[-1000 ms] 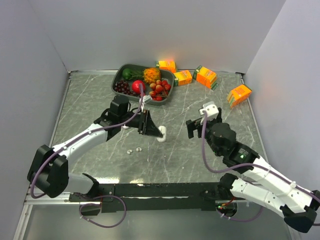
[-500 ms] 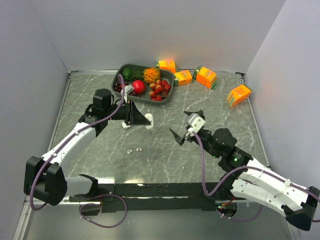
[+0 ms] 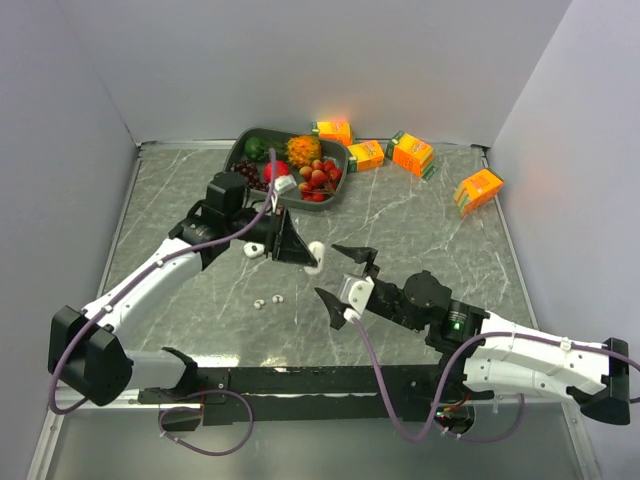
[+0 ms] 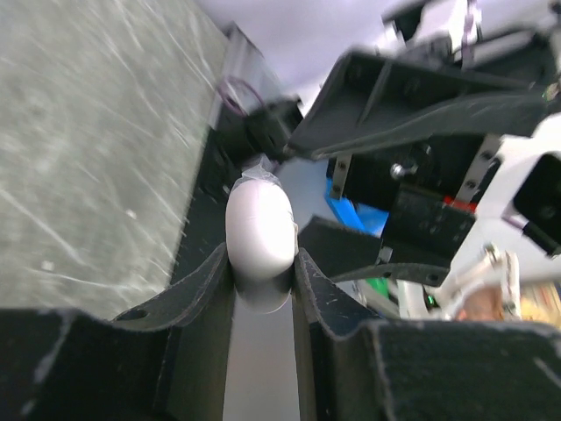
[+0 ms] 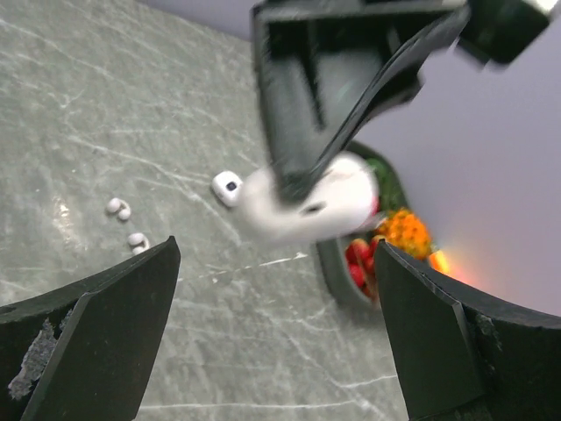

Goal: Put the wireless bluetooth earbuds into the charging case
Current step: Adjust the earbud.

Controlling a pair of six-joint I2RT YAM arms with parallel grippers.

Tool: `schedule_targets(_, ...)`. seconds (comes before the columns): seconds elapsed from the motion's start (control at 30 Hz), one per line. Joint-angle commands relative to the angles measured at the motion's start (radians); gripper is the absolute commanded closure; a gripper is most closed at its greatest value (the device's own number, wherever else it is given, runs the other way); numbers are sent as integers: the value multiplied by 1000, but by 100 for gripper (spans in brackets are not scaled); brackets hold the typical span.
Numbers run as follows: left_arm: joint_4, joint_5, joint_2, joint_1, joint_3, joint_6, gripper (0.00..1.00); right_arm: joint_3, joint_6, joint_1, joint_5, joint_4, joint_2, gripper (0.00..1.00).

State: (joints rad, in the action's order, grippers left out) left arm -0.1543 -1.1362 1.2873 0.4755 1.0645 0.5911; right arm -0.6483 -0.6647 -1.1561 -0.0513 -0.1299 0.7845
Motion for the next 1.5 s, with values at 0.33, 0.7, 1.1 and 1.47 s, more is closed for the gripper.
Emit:
schedule_targets(0.33,-80,-19,-57,86,17,-80,99,-10,-92,-71,-75,-76,12,1)
schedule_targets(0.7,-114,-17,-65,107,34,-99,99,-11,-113,-77,-58,-79,32,3)
schedule_targets(1.1,-126,-7,-68,129,61,-94,99,7,-111,-79,-24,-89,36,19)
schedule_targets(1.47,-139,-10,-57,132,77,-105,73,26,-122,-77,-30,-93,10,57)
